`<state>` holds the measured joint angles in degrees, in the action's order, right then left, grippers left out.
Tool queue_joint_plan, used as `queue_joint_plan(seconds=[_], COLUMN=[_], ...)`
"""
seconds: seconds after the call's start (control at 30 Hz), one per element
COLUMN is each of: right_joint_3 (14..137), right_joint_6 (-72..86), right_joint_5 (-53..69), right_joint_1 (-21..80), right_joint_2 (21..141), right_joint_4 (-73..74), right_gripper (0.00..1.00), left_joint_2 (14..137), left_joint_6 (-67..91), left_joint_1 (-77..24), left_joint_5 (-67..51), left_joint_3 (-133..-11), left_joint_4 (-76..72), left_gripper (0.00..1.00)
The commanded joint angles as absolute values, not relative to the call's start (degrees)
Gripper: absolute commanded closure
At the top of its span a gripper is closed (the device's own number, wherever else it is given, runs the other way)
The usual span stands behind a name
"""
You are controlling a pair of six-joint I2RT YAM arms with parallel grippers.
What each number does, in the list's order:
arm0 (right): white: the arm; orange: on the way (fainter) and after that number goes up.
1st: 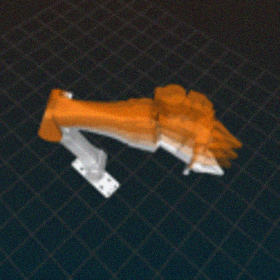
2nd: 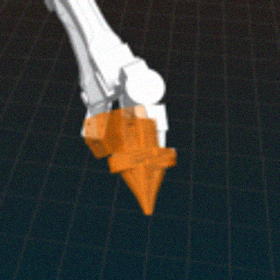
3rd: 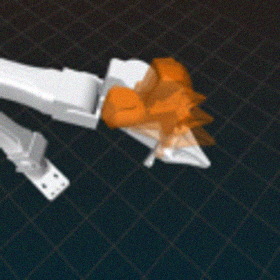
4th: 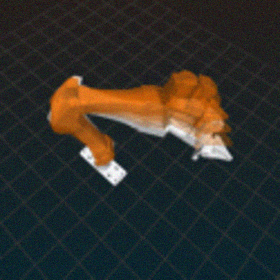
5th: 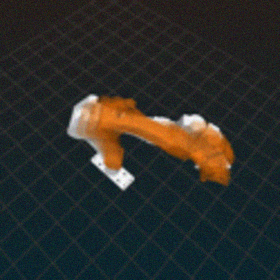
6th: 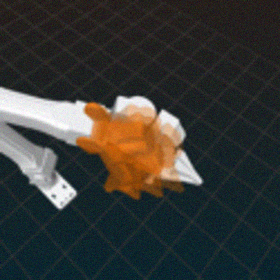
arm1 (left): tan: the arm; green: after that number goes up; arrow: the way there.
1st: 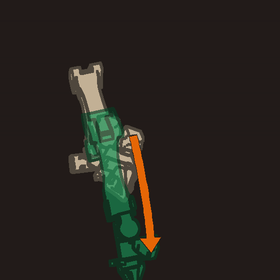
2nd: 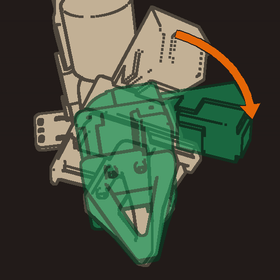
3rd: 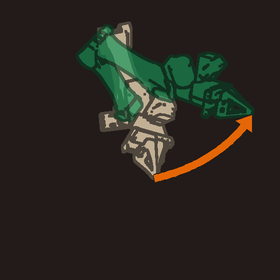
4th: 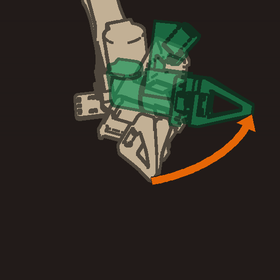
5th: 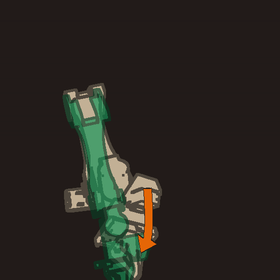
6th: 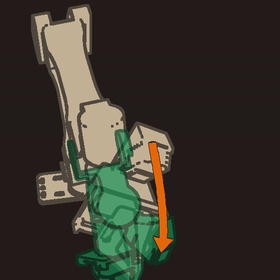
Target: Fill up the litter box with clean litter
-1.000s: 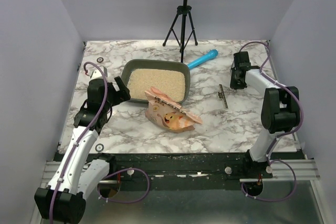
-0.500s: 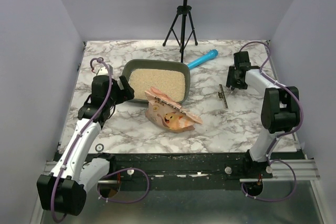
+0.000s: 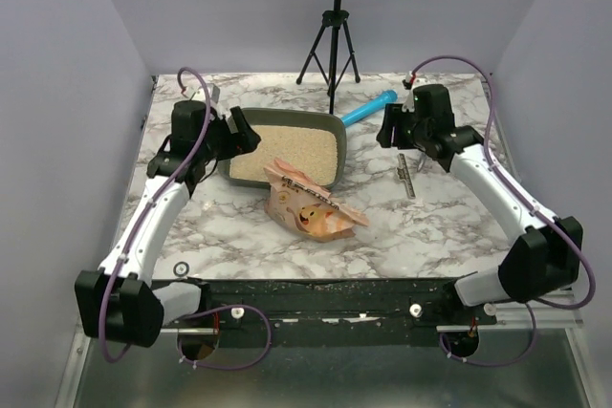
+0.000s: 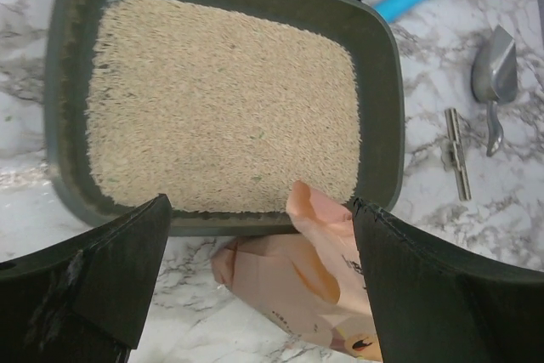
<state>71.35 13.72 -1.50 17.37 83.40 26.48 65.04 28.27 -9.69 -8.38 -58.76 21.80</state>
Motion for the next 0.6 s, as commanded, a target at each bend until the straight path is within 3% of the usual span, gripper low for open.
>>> queue_joint_plan(seconds=[0.0, 0.2, 0.57], right_joint_3=[68.03, 65.22, 56.43], right_joint_6=[15.29, 15.21, 15.21], right_joint_5=[5.18, 7.03, 6.42], right_joint_1=[21.08, 25.66, 28.13], right_joint_2=[77.80, 72.87, 68.91], right_joint_4=[26.37, 26.90, 23.30], right_gripper=[0.34, 0.32, 0.32], left_joint_2=[72.41, 81.64, 86.49], left_joint_6=[26.11, 26.55, 22.41], left_joint_1=[-9.32, -9.40, -12.48], left_joint_5=[-24.32, -38.04, -41.75], left_joint_3=[-62.57, -67.23, -68.20], left_joint_4=[19.52, 19.15, 27.59], left_gripper=[0.05, 0.06, 0.09])
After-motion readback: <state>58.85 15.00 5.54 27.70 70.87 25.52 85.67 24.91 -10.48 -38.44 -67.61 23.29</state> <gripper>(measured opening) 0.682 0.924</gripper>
